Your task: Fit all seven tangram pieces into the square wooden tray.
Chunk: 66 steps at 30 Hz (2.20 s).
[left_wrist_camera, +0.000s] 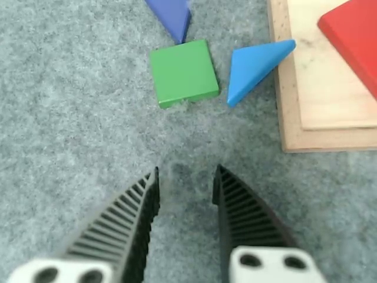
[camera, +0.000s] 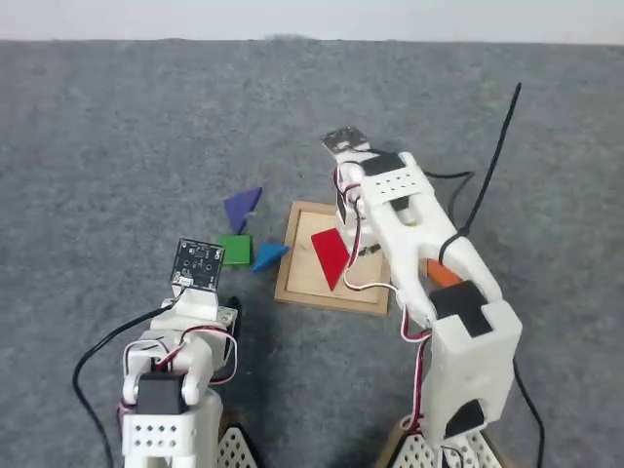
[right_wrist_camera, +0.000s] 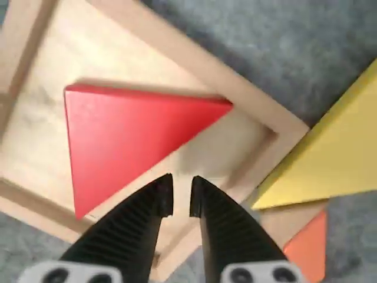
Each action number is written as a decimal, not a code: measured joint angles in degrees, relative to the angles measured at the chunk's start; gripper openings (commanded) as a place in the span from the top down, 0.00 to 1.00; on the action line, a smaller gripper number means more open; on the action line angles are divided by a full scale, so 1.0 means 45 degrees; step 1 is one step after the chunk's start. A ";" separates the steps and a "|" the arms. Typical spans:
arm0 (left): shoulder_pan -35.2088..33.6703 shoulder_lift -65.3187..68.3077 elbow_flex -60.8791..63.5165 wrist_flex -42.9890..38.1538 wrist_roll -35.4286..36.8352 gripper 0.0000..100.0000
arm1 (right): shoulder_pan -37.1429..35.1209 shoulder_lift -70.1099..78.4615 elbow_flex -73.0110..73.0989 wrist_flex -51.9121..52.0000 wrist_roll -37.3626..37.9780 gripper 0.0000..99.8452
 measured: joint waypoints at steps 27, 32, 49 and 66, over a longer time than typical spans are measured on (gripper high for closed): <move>0.0000 0.0000 0.0000 0.0000 0.0000 0.85 | -0.2286 0.0840 -0.2149 -0.0059 0.0059 0.94; 0.0000 0.0000 0.0000 0.0000 0.0000 0.85 | -0.2168 0.0176 -0.2149 -0.1035 -0.0195 0.94; 0.0000 0.0000 0.0000 0.0000 0.0000 0.85 | -0.2344 0.0117 0.0137 -0.1915 0.1133 0.95; 0.0000 0.0000 0.0000 0.0000 0.0000 0.85 | -0.2188 -0.5060 0.5255 -0.2969 0.1074 0.95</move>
